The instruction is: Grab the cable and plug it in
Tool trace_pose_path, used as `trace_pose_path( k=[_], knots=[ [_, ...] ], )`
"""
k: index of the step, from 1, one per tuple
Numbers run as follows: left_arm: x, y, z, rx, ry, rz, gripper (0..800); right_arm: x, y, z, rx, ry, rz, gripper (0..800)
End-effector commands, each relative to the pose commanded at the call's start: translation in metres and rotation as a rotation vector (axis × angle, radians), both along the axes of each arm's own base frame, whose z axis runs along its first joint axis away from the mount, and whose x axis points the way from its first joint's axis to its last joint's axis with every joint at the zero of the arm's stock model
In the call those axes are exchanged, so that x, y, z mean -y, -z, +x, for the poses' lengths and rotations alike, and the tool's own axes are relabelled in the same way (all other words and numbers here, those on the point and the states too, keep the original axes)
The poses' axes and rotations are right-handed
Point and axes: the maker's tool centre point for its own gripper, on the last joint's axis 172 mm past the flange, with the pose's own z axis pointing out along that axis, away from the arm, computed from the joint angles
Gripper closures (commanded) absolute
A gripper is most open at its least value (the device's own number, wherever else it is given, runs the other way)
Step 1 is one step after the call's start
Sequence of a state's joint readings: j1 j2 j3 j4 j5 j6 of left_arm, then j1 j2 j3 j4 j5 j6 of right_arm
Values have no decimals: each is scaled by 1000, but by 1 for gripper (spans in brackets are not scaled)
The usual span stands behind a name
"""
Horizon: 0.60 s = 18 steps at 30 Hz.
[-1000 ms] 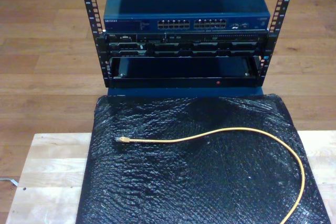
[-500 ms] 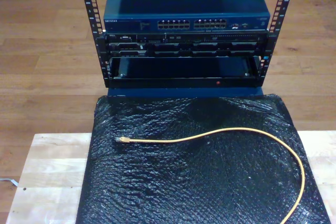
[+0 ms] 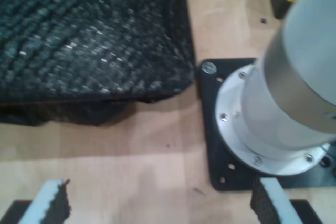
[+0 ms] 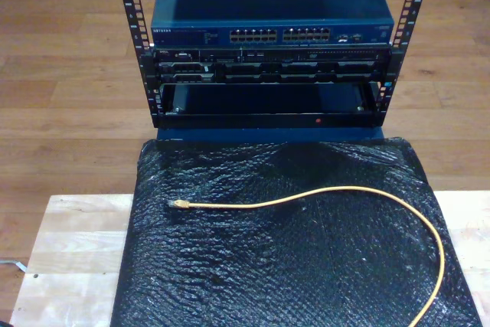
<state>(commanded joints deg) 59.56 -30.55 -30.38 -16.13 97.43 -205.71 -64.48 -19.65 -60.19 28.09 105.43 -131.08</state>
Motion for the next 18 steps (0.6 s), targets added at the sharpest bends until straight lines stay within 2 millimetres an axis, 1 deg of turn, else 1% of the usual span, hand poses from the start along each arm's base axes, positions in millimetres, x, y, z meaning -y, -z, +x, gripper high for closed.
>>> trace_pose_path(
  k=[6,10,13,18],
  knots=[
    [6,-4,13,10,-34,-17,0,-14,-8,19,-22,-19,3,6],
    [11,-5,17,-2,-21,-11,0,-23,-22,39,1,-12,17,6],
    [13,-6,19,-12,-23,-7,0,-28,-31,48,11,-18,11,6],
    [17,-10,26,-25,-18,9,0,-42,-38,61,-12,-34,9,6]
  ],
)
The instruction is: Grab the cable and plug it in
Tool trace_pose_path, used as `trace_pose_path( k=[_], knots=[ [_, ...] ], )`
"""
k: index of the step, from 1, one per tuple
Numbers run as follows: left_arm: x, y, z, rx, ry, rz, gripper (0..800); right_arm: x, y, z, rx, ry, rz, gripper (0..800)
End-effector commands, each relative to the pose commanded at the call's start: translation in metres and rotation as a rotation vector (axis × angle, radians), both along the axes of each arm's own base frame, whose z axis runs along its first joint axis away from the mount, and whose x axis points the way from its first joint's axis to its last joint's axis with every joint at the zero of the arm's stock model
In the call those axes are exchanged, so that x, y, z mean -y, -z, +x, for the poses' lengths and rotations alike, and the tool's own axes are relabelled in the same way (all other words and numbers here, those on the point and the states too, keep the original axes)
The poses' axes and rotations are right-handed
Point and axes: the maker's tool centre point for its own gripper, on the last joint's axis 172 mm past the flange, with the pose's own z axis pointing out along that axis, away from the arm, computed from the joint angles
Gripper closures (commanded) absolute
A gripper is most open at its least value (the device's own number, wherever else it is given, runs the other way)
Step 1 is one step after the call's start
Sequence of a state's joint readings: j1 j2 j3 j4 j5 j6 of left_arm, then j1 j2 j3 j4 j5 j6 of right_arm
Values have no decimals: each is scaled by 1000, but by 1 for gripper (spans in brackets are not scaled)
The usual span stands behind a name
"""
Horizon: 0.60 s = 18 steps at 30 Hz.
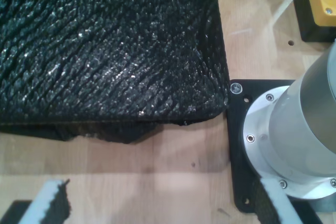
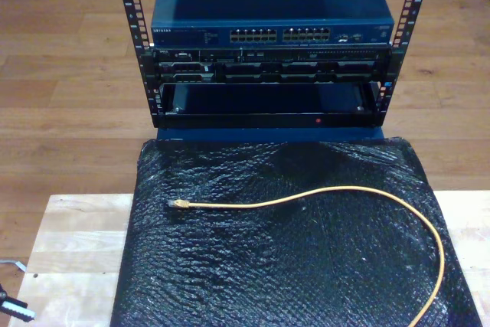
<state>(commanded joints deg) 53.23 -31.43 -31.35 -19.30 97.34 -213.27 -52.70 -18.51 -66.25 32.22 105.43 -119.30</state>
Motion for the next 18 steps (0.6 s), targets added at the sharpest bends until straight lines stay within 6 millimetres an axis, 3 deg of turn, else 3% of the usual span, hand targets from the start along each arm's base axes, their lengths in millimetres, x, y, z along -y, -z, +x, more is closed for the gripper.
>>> trace_pose_path(
  k=[5,18],
  knots=[
    [8,-7,12,-8,-2,5,0,-14,-5,14,-27,-10,0,4],
    [34,-5,26,-65,29,17,0,-82,-29,68,-64,-100,-42,4]
  ],
)
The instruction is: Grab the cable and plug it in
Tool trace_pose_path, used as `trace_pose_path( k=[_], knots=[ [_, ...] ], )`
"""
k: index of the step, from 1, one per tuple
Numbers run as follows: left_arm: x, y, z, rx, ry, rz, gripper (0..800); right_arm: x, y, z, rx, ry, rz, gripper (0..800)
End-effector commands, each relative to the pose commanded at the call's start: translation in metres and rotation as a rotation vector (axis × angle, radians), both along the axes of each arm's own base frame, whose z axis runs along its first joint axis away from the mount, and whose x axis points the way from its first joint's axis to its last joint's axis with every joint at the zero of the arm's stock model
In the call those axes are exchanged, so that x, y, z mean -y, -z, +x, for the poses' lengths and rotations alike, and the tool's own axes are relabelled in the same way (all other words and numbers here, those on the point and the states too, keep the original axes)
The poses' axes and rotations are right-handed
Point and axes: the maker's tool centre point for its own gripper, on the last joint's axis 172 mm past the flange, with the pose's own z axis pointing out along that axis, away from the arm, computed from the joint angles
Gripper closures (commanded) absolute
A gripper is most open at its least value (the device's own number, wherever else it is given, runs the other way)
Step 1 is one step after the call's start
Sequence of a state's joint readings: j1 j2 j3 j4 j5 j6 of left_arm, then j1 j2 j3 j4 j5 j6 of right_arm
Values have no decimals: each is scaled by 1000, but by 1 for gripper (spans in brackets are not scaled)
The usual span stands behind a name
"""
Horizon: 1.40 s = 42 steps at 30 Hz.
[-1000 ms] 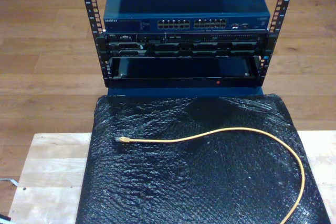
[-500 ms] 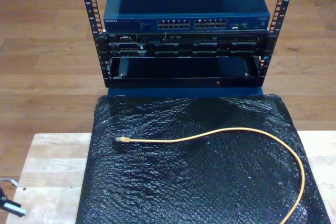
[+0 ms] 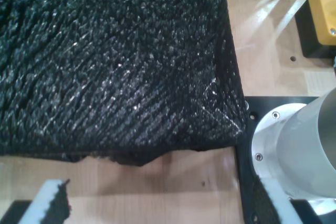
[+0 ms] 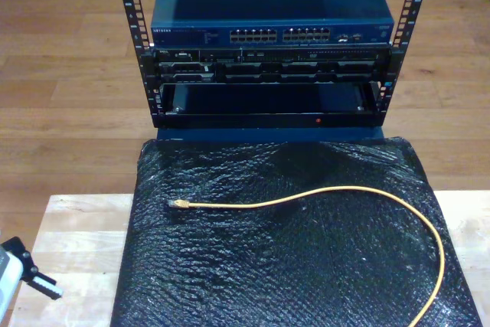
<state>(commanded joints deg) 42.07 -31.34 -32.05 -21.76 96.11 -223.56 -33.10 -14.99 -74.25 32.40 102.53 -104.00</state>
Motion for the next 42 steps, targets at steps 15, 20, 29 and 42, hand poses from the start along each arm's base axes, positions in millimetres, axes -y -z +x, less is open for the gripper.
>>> trace_pose_path(
  k=[15,20,29,42],
  knots=[
    [33,4,39,3,-16,19,0,-86,6,49,8,-57,-37,6],
    [34,6,42,0,-21,27,0,-124,10,61,19,-100,-44,4],
    [31,8,46,3,-30,34,0,-181,25,79,23,-131,-52,4],
    [22,6,58,0,-36,34,0,-254,35,86,55,-194,-64,4]
  ],
)
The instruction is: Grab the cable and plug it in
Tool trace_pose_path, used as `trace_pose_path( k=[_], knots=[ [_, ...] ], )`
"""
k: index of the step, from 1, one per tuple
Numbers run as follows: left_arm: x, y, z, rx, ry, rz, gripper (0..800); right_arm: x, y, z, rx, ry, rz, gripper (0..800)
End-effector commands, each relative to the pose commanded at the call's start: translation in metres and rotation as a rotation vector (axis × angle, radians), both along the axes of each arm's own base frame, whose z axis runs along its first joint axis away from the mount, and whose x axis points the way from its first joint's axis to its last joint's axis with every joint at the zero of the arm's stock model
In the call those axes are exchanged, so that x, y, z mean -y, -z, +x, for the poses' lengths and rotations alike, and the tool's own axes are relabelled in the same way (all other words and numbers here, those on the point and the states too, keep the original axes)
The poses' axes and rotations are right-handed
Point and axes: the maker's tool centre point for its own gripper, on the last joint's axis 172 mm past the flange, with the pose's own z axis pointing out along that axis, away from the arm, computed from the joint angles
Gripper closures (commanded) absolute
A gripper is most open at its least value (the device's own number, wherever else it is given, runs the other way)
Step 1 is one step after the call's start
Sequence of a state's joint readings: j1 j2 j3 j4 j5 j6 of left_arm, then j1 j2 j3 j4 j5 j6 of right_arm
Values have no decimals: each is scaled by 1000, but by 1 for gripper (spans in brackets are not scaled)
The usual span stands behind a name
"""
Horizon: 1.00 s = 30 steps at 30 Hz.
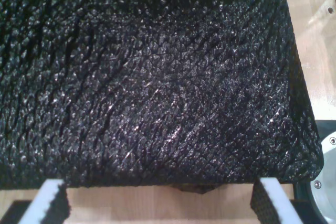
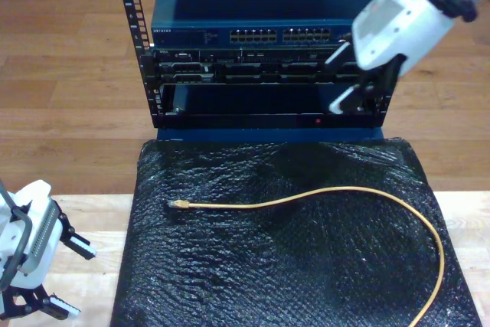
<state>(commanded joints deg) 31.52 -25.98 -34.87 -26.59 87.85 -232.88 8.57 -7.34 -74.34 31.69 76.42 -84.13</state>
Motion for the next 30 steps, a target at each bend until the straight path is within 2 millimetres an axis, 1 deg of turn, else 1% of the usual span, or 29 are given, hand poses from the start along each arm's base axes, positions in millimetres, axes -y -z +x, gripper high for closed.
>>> trace_pose_path(
  k=[3,6,9,12,15,18,21,23,30],
  knots=[
    [-2,0,1,6,-1,7,0,-13,6,-2,-17,-8,-3,4],
    [-4,1,3,11,-6,14,0,-25,13,0,-18,-15,-6,4],
    [-5,4,4,10,-10,15,0,-39,25,-1,-28,-38,-11,4],
    [-5,6,5,6,-11,14,0,-44,32,2,-33,-39,-14,4],
    [-6,7,5,4,-12,14,0,-55,40,2,-35,-52,-21,6],
    [-6,8,5,2,-12,12,0,-53,48,7,-34,-39,-52,6],
    [-6,9,4,-2,-12,10,0,-54,63,8,-40,-31,-112,6],
    [-6,9,5,-3,-12,10,0,-60,72,6,-39,-42,-154,6],
    [-9,13,7,6,-21,23,0,-82,92,0,-39,-46,-224,7]
  ],
)
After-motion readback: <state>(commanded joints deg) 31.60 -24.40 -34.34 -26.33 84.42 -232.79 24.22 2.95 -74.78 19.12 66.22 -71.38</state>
